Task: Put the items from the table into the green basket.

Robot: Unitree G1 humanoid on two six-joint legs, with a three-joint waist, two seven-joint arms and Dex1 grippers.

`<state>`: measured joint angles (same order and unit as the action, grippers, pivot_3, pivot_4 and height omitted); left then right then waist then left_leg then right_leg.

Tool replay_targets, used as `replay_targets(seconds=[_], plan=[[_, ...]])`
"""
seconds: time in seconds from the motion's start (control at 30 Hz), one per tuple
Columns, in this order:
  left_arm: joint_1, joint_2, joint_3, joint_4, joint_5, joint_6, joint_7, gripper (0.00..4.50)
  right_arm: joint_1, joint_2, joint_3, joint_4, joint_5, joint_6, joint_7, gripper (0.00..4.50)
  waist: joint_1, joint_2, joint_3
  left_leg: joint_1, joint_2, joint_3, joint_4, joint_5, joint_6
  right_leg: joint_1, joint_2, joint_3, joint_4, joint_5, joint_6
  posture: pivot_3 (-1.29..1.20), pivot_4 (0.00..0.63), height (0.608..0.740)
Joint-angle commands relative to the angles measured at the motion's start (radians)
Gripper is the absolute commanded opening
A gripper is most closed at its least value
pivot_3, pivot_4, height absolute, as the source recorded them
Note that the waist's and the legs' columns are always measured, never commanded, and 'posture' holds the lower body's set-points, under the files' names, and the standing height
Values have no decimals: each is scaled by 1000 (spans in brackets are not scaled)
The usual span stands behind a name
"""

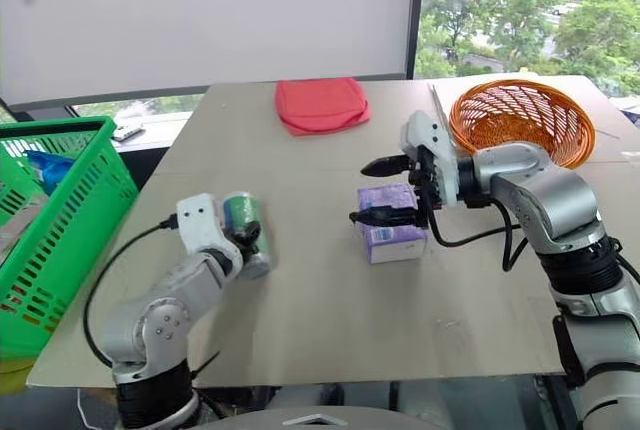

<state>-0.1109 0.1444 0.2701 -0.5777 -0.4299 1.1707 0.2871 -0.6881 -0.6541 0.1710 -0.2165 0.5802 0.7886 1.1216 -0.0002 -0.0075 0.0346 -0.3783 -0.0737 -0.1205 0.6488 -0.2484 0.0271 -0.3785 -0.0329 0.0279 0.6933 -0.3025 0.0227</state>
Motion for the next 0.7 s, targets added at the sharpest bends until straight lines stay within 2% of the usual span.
replay_targets(seconds=[0.03, 0.1, 0.17, 0.3, 0.37, 0.43, 0.53, 0.7], plan=[[-79, 109, 43, -106, 62, -10, -8, 1988, -63, 49, -55, 11, 64, 23, -11, 4500, 3, -4, 2, -1, 0, 0, 0, 0, 0, -1, 0, 0, 0, 0, 0, 34, 6, 740], [-125, 215, 44, -128, 90, -3, -41, 1988, -90, 87, -73, 22, 99, 44, -24, 4500, 13, -8, 5, -2, 0, -1, 0, 2, -4, -2, 0, -1, 0, 1, -1, 55, 3, 740], [-164, 387, 48, -130, 120, 6, -111, 1988, -121, 136, -94, 41, 137, 62, -46, 4500, 16, -10, 6, -3, 0, -2, -1, 2, -5, -4, 0, -2, 0, 1, -2, 79, 1, 740], [-213, 686, 152, -42, 137, -10, -272, 1988, -163, 235, -115, 88, 163, 32, -85, 4500, 20, -11, 6, -4, -2, 0, -6, 3, -5, -7, -1, 1, -1, 1, -2, 124, 0, 740], [-195, 776, 192, 13, 146, -27, -341, 1988, -170, 268, -114, 100, 157, 0, -87, 4500, 22, -11, 6, -4, -2, 0, -9, 3, -6, -8, -2, 1, -3, 1, -2, 130, 0, 740], [-76, 900, 271, 116, 225, -93, -416, 1988, -185, 323, -116, 115, 142, -64, -103, 4500, 21, -11, 6, -3, -3, 1, -12, 4, -6, -10, -2, 2, -4, 1, -2, 134, 0, 740], [95, 995, 414, 300, 256, -188, -591, 1988, -206, 372, -115, 132, 127, -124, -106, 4500, 19, -10, 7, -4, -2, 6, -17, 5, -8, -16, -2, 7, 0, 1, -3, 139, 0, 740], [169, 1041, 518, 575, 333, -391, -664, 1988, -218, 389, -115, 146, 116, -162, -113, 4500, 28, -11, 7, -5, 0, 4, -19, 5, -9, -18, -1, 3, 0, 0, -5, 121, 0, 740]])
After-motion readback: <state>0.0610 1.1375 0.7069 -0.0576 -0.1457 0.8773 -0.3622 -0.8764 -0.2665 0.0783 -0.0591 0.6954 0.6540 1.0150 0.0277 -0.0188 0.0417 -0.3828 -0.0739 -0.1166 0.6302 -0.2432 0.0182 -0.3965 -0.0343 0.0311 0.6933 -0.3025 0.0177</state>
